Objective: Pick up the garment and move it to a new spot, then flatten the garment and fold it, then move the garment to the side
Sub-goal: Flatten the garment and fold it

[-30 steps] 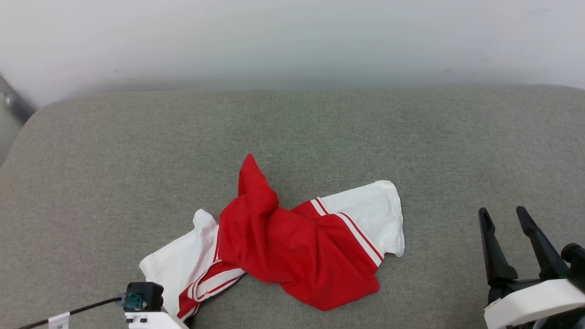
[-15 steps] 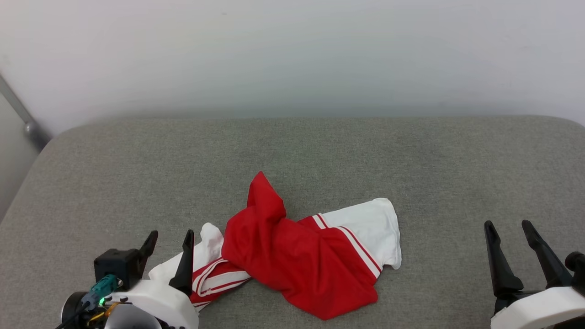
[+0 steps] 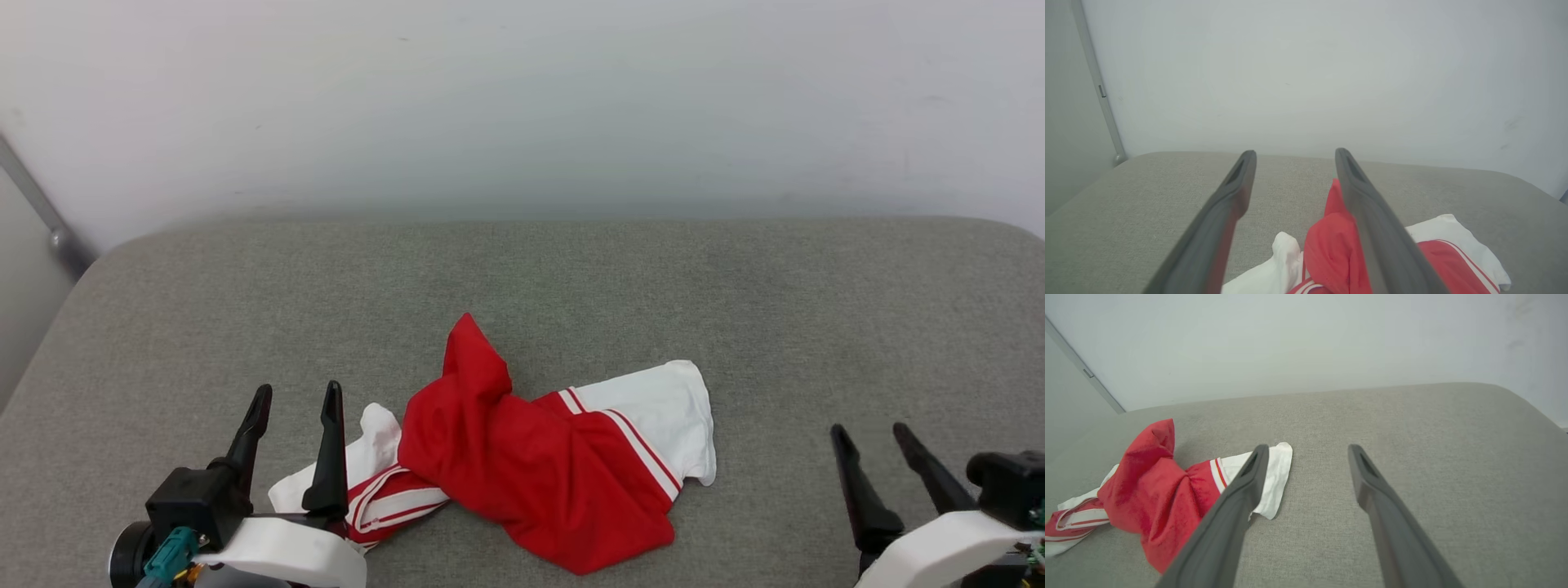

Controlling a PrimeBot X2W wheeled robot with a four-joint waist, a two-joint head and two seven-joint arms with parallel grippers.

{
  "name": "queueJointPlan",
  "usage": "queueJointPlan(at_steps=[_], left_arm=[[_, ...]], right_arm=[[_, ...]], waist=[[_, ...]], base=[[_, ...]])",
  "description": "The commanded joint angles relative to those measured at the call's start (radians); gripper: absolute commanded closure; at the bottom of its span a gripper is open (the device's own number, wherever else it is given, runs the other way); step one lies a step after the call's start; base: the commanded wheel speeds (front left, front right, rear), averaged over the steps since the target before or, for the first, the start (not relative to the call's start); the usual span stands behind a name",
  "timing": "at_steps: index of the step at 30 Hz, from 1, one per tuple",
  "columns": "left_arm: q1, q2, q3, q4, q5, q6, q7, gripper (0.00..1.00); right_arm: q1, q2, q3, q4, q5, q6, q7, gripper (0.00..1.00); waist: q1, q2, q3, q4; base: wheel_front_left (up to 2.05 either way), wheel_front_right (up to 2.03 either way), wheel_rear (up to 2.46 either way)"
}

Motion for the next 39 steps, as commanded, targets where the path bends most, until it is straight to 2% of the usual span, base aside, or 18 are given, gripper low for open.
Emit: queueJointPlan(at_steps=[1,8,15,16,23,29,30,31,32,39], left_arm=[[0.007,-0.003,-0.002,-0.009,0.010,0.006,-0.001,0.00],[-0.027,-0.013,-0.020,-0.003,0.019,-0.003,-0.002,0.00],[-0.097,-0.042,-0.045,0.010,0.037,-0.039,-0.021,0.00],[-0.097,-0.042,-0.045,0.010,0.037,-0.039,-0.021,0.00],[-0.151,-0.081,-0.061,0.055,0.043,-0.074,-0.037,0.00],[-0.172,-0.105,-0.053,0.099,0.042,-0.098,-0.047,0.00],[-0.173,-0.107,-0.051,0.104,0.045,-0.099,-0.046,0.00],[-0.174,-0.109,-0.048,0.107,0.046,-0.100,-0.048,0.00],[-0.171,-0.108,-0.045,0.111,0.047,-0.100,-0.048,0.00],[-0.144,-0.096,-0.033,0.127,0.053,-0.091,-0.050,0.00]], right_arm=[[-0.016,-0.008,0.009,0.025,0.023,-0.001,0.033,0.00],[-0.151,-0.066,0.111,0.191,0.141,-0.001,0.238,0.00],[-0.346,-0.140,0.333,0.317,0.259,-0.001,0.425,0.00],[-0.346,-0.140,0.333,0.317,0.259,-0.001,0.425,0.00],[-0.489,-0.180,0.508,0.415,0.332,-0.001,0.518,0.00],[-0.543,-0.188,0.585,0.509,0.391,-0.001,0.541,0.00],[-0.550,-0.192,0.593,0.518,0.397,-0.001,0.534,0.60],[-0.555,-0.194,0.601,0.523,0.405,-0.001,0.524,0.96],[-0.561,-0.197,0.607,0.524,0.408,-0.001,0.513,1.00],[-0.574,-0.257,0.641,0.422,0.400,-0.001,0.426,1.00]], waist=[[0.0000,0.0000,0.004,0.005],[0.0000,0.0000,0.031,0.035],[0.0000,0.0000,0.121,0.094],[0.0000,0.0000,0.121,0.094],[0.0000,0.0000,0.184,0.141],[0.0000,0.0000,0.207,0.164],[0.0000,0.0000,0.209,0.165],[0.0000,0.0000,0.209,0.166],[0.0000,0.0000,0.208,0.165],[0.0000,0.0000,0.169,0.133]], base=[[0.00,0.00,0.00],[0.00,0.00,0.00],[0.00,0.00,0.00],[0.00,0.00,0.00],[0.00,0.00,0.00],[0.00,0.00,0.00],[0.00,0.00,0.00],[0.00,0.00,0.00],[0.00,0.00,0.00],[0.00,0.00,0.00]])
